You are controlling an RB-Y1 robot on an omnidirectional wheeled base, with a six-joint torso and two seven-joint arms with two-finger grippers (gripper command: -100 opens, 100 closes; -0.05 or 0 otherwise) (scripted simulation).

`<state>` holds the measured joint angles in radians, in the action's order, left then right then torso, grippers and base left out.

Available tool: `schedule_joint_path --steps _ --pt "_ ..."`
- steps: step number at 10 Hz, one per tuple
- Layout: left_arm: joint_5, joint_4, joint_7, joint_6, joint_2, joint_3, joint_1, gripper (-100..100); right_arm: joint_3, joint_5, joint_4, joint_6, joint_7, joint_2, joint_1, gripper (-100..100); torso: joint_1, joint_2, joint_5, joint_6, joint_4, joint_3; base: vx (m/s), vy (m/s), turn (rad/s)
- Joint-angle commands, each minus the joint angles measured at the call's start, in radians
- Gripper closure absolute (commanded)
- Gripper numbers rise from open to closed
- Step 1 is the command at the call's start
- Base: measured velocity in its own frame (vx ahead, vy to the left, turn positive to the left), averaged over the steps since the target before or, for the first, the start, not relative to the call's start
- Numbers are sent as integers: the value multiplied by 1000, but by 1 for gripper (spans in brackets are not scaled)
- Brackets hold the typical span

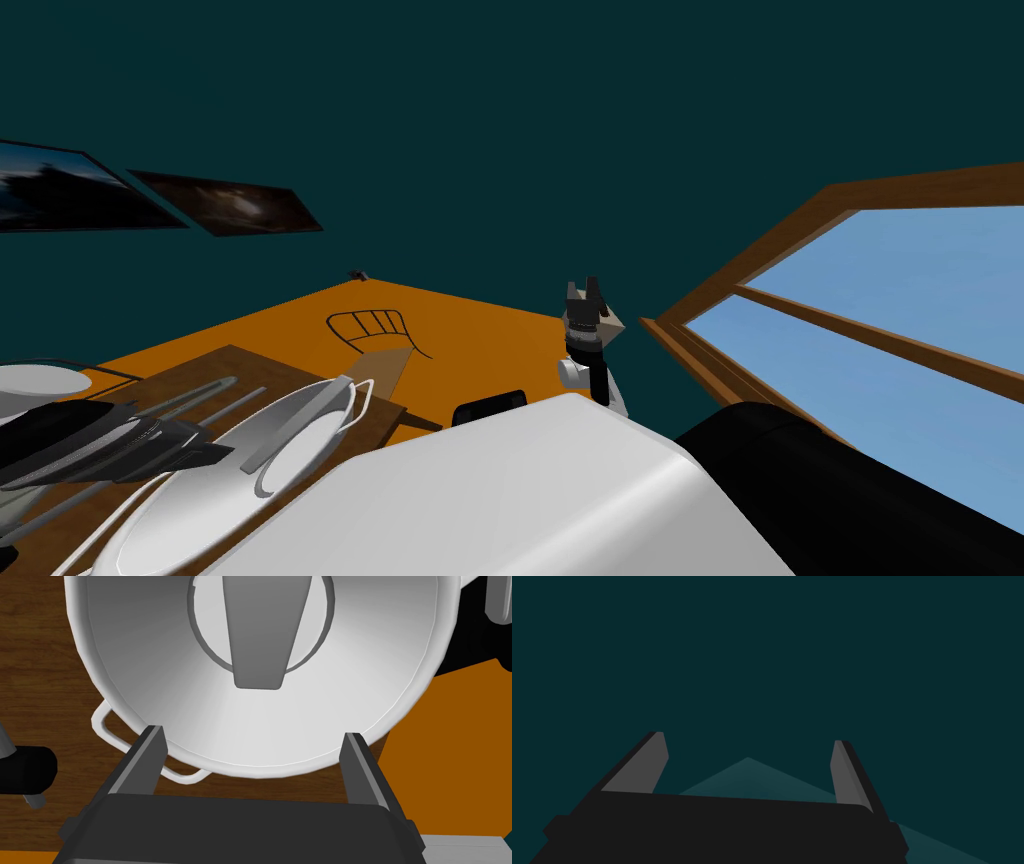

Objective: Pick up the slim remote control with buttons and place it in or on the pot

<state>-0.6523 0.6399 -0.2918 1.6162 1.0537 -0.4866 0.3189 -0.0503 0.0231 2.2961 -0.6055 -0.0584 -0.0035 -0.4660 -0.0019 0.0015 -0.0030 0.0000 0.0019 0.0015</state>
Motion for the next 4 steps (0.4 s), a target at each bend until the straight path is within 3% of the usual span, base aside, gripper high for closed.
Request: schedule_joint_path --steps 1,4 --pt "0 0 0 0 0 0 0 0 0 0 0 0 0 0 0 0 0 0 0 0 0 0 0 0 0" --pt "0 0 0 0 0 0 0 0 0 0 0 0 0 0 0 0 0 0 0 0 0 0 0 0 0"
